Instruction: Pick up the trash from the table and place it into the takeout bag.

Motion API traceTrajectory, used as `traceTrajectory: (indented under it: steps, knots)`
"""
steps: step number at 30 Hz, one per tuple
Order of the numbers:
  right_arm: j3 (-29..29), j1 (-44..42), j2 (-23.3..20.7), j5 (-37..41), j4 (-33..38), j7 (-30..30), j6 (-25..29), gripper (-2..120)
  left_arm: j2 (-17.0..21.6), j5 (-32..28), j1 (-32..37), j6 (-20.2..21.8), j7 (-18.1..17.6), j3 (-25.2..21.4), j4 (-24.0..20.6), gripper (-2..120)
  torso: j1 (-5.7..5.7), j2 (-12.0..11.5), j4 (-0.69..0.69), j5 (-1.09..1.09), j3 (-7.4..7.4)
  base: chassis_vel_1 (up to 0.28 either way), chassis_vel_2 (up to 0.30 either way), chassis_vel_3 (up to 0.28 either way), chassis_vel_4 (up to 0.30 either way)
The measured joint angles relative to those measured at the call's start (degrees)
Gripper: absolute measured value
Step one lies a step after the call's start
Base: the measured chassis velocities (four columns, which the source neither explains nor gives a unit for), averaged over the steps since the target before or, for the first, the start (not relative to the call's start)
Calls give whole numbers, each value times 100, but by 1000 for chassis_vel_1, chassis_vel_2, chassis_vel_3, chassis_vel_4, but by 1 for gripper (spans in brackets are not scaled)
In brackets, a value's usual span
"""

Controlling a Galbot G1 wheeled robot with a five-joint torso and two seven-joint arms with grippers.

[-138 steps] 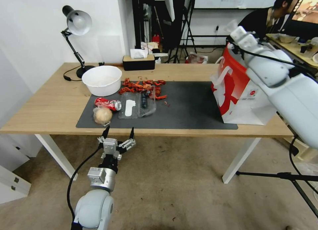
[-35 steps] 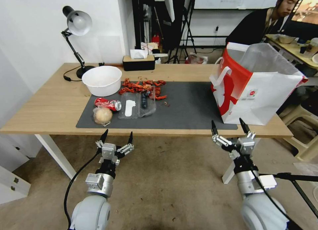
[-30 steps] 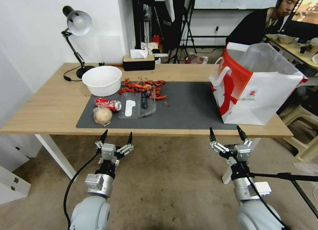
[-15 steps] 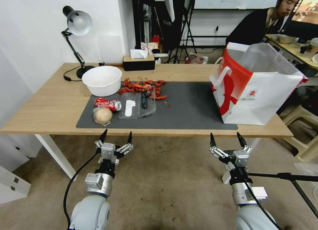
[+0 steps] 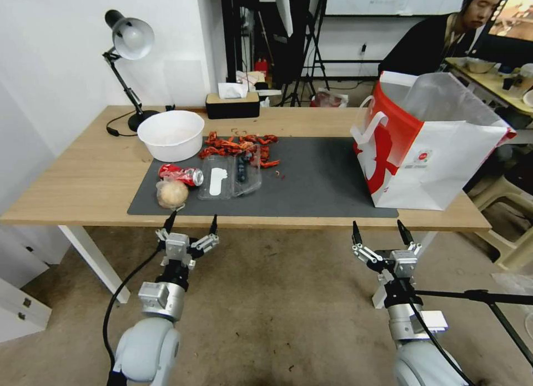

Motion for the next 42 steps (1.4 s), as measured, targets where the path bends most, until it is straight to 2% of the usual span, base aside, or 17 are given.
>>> traceTrajectory:
  steps: [2, 3, 6, 11, 14, 22, 28, 32, 34, 36, 38, 39, 42]
  knots:
    - [0, 4, -3, -1, -5, -1, -3, 100, 270, -201, -210, 151, -48, -56, 98, 100, 0, 0, -1, 0, 0, 0, 0, 0, 0]
    - [0, 4, -3, -1, -5, -1, -3, 100, 270, -201, -210, 151, -48, -56, 98, 100, 0, 0, -1, 0, 0, 0, 0, 0, 0]
    - [2, 8, -6, -9, -7, -2, -6, 100, 709, -580, -517, 398, -133, -84, 307, 100, 0, 0, -1, 0, 0, 0, 0, 0, 0]
    - [1, 11, 2, -18, -7, -4, -10, 100, 1027, -856, -762, 541, -159, -82, 539, 100, 0, 0, 0, 0, 1, 0, 0, 0, 0]
    - [0, 20, 14, -28, -18, -5, -11, 100, 1369, -1339, -1043, 813, -191, 12, 814, 100, 0, 0, 0, 0, 0, 0, 0, 0, 0]
    - [-1, 45, 30, -38, -46, -5, -11, 100, 1757, -1718, -1502, 1093, -197, 158, 1283, 100, 0, 0, -1, 1, 0, 0, 0, 0, 0]
    - [-3, 63, 48, -53, -81, -6, -6, 100, 1922, -1765, -1629, 1128, -186, 216, 1413, 99, 0, 0, 0, 1, 0, 0, 0, 0, 0]
    - [-5, 82, 58, -67, -108, -6, 1, 100, 2021, -1783, -1666, 1132, -128, 271, 1485, 87, 0, 0, 0, 0, 0, 0, 0, 0, 0]
    - [-5, 91, 60, -70, -116, -5, 5, 100, 2059, -1782, -1671, 1113, -55, 280, 1520, 78, 0, 0, 0, 0, 0, 0, 0, 0, 0]
    - [-5, 92, 61, -70, -117, -4, 6, 100, 2064, -1780, -1665, 1102, -35, 280, 1524, 74, 0, 0, 0, 1, 0, 0, 0, 0, 0]
    - [-5, 93, 61, -70, -126, -1, 12, 100, 2080, -1771, -1635, 1019, 31, 277, 1548, 63, 0, 0, 0, 1, 0, 0, 0, 0, 0]
    - [-5, 93, 61, -70, -126, -1, 12, 100, 2080, -1771, -1635, 1019, 31, 277, 1548, 63, 0, 0, 0, 1, 0, 0, 0, 0, 0]
    - [-4, 88, 62, -72, -135, 2, 18, 100, 2090, -1735, -1579, 886, 125, 225, 1560, 49, 0, 0, -1, 0, 0, 0, 0, 0, 0]
